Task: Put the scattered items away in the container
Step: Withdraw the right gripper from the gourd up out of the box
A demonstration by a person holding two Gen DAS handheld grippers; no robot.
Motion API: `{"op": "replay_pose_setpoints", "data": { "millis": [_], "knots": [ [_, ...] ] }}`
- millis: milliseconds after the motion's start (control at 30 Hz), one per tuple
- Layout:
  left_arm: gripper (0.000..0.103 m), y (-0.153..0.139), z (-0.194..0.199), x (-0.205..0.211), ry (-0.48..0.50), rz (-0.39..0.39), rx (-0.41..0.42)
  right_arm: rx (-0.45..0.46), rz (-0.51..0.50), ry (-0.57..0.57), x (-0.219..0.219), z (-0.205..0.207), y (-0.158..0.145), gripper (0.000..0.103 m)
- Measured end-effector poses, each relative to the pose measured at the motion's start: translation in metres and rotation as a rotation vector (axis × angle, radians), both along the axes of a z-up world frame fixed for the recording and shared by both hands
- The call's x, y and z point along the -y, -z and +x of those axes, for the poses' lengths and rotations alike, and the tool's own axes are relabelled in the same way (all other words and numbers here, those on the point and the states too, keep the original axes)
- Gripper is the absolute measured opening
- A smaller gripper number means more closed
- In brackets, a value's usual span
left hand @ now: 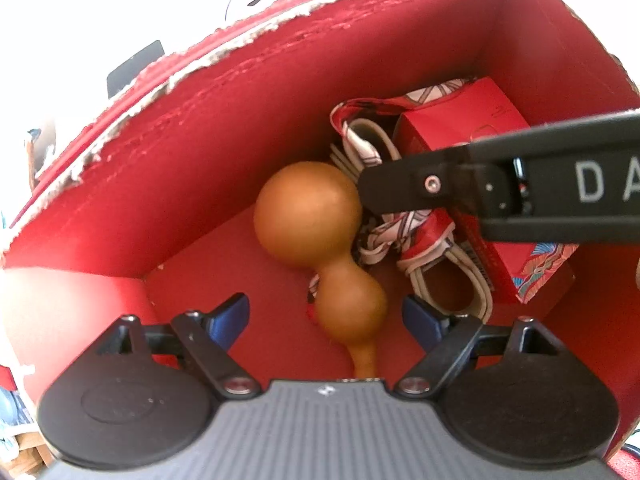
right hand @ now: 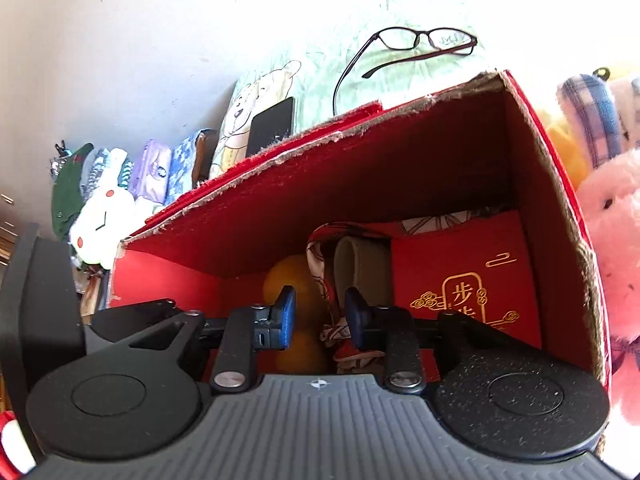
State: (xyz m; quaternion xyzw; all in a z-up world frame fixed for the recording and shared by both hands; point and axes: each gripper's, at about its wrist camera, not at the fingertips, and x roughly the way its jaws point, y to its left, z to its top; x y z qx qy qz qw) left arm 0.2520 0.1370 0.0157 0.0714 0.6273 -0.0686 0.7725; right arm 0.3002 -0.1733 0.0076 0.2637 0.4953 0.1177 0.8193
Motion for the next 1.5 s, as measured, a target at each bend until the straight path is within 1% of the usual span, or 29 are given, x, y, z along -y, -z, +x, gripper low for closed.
{"op": "replay_pose_setpoints", "data": {
  "millis": [100, 167, 200, 233, 267, 300, 333, 400, 467, 500, 567, 833, 1200, 1333, 1367, 1433, 1500],
  "knots": [
    [0.085, -0.003, -0.004, -0.005, -0.002, 0.005, 0.013, 0.010, -0.042, -0.014, 0.002, 0.002, -0.001, 0.030],
    [0.085, -0.005, -0.002, -0.005, -0.005, 0.010, 0.026, 0.006, -0.045, -0.013, 0.004, 0.004, -0.001, 0.031],
    [0.085, -0.005, 0.008, 0.003, -0.007, 0.014, 0.031, -0.001, -0.043, -0.007, -0.018, 0.011, 0.000, 0.031],
    [0.085, -0.006, 0.007, 0.001, -0.009, 0.020, 0.036, -0.006, -0.041, -0.002, -0.051, 0.019, 0.002, 0.031],
    [0.085, -0.007, 0.006, 0.000, -0.011, 0.025, 0.042, -0.007, -0.042, 0.003, -0.072, 0.023, 0.004, 0.031],
    [0.085, -0.008, 0.004, -0.005, -0.012, 0.029, 0.047, -0.006, -0.045, 0.005, -0.078, 0.024, 0.004, 0.031],
    [0.085, -0.007, 0.000, -0.013, -0.014, 0.035, 0.052, -0.002, -0.051, 0.005, -0.095, 0.022, 0.006, 0.031],
    [0.085, -0.006, -0.001, -0.005, -0.020, 0.049, 0.064, 0.003, -0.062, 0.004, -0.102, 0.021, 0.006, 0.031],
    [0.085, -0.010, -0.006, -0.005, -0.026, 0.060, 0.077, 0.002, -0.066, 0.005, -0.095, 0.020, 0.006, 0.031],
    [0.085, -0.009, -0.002, 0.001, -0.030, 0.065, 0.084, 0.000, -0.068, 0.006, -0.092, 0.019, 0.006, 0.031],
    [0.085, 0.002, 0.031, 0.057, -0.036, 0.075, 0.094, -0.002, -0.075, 0.004, -0.095, 0.023, 0.007, 0.031],
    [0.085, -0.006, 0.030, 0.062, -0.035, 0.100, 0.126, -0.004, -0.083, 0.000, -0.093, 0.023, 0.007, 0.031],
    [0.086, -0.012, 0.034, 0.063, -0.039, 0.104, 0.142, 0.005, -0.088, 0.005, -0.091, 0.021, 0.006, 0.031],
    [0.088, -0.014, 0.036, 0.062, -0.043, 0.098, 0.147, 0.004, -0.086, 0.004, -0.091, 0.022, 0.006, 0.031],
    [0.088, -0.014, 0.037, 0.061, -0.044, 0.095, 0.147, 0.004, -0.085, 0.006, -0.091, 0.022, 0.006, 0.031],
    [0.088, -0.005, 0.037, 0.054, -0.043, 0.086, 0.144, 0.007, -0.081, 0.012, -0.091, 0.022, 0.006, 0.031],
    [0.088, -0.001, 0.037, 0.055, -0.034, 0.075, 0.139, 0.014, -0.078, 0.017, -0.091, 0.022, 0.006, 0.031]
  ]
}}
